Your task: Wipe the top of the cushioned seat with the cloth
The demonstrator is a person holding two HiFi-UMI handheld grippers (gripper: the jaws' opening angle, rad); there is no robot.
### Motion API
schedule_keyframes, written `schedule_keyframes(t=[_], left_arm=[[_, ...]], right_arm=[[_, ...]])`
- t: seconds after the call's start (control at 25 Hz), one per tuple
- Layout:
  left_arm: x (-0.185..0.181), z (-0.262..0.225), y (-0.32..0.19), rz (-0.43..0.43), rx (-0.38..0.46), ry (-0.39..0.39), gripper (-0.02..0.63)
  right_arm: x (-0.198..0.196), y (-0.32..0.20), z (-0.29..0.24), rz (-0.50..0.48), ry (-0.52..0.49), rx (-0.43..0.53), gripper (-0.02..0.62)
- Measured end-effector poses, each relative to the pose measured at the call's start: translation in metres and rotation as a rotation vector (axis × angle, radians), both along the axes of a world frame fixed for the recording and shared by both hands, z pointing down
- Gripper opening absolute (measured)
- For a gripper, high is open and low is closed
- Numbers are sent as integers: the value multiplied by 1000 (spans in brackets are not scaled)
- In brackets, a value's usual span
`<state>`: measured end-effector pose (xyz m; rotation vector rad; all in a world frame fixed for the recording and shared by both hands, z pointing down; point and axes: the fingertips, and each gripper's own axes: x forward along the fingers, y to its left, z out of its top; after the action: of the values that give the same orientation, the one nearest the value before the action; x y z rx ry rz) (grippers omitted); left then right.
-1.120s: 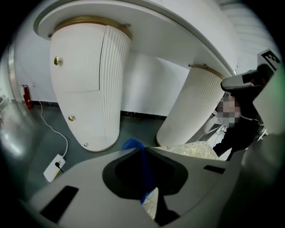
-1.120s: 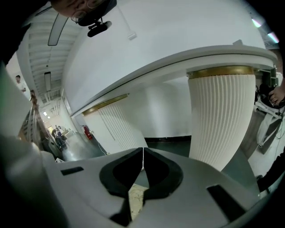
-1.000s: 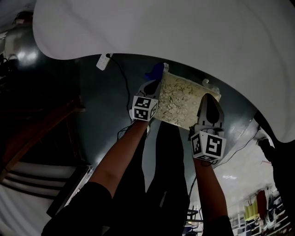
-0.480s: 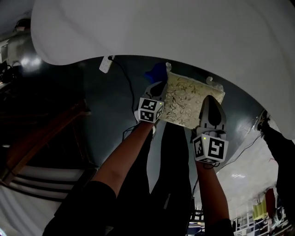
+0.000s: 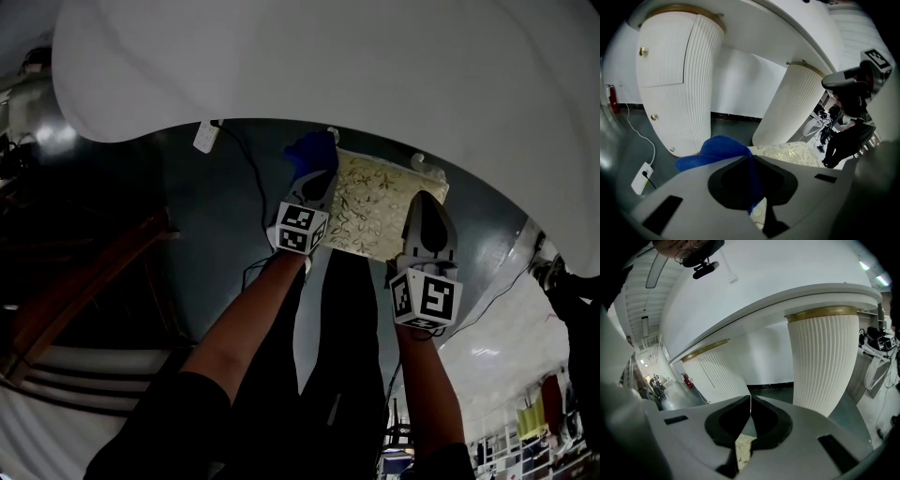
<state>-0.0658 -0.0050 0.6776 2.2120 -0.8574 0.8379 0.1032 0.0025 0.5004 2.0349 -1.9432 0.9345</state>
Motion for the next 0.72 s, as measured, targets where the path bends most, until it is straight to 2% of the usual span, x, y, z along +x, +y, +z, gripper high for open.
schedule_keyframes(t=[0.2,0.72], left_arm=[[9,-1,4,-2,5,-7,35],[45,0,28,89,-19,-7,35]], right_arm=[[1,0,-2,-1,6,-8,35],[16,16,3,56,-6,-22,37]])
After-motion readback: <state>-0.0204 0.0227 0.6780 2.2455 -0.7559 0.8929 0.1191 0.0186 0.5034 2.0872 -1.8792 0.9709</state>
